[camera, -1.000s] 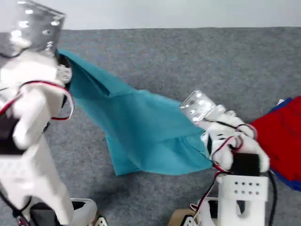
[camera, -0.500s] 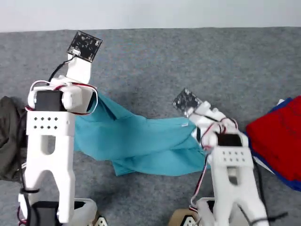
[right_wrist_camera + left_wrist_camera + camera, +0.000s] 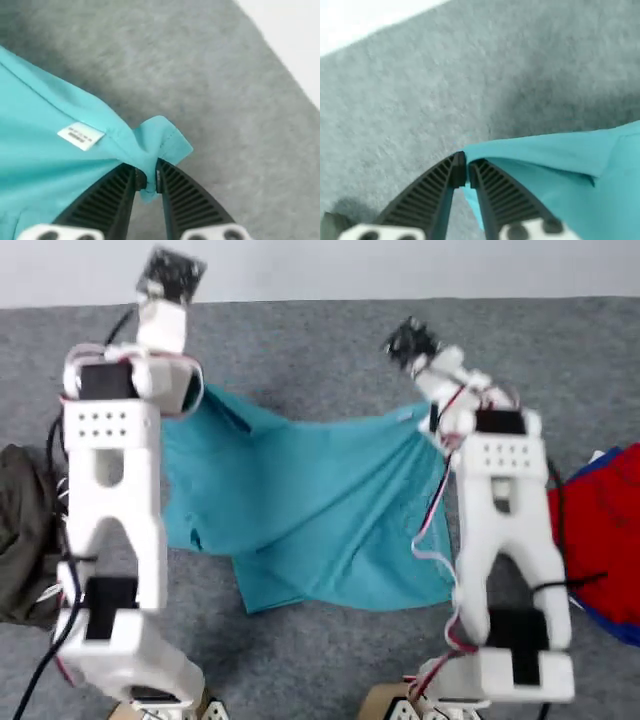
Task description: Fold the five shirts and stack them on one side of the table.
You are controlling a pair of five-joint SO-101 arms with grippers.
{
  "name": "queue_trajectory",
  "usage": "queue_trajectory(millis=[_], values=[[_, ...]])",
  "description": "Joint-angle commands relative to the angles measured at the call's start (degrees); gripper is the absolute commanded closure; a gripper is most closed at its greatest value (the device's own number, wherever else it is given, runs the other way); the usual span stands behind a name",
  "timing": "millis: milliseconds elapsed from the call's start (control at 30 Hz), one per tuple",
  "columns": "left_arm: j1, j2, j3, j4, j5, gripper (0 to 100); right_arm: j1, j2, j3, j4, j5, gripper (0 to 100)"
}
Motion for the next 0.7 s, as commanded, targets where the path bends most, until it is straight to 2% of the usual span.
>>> queue_trajectory(millis=[0, 67, 167, 467, 667], values=[[0.88, 7.38, -31.08, 11.78, -0.18, 100, 0.66, 3.38, -21.27, 7.69, -2.29, 98.7], [1.93, 10.81, -43.21, 17.14, -2.11, 100, 0.57, 4.53, -29.27, 12.62, -2.29, 98.7], [2.11, 10.99, -50.51, 16.79, -3.25, 100, -0.4, 4.79, -38.15, 18.42, -2.29, 98.7], [5.45, -0.62, -49.98, 16.7, -3.52, 100, -1.1, 4.7, -52.31, 34.86, -7.3, 98.7], [8.7, -13.36, -40.57, 16.7, -3.52, 100, -3.47, 4.7, -64.44, 47.52, -9.49, 98.7]])
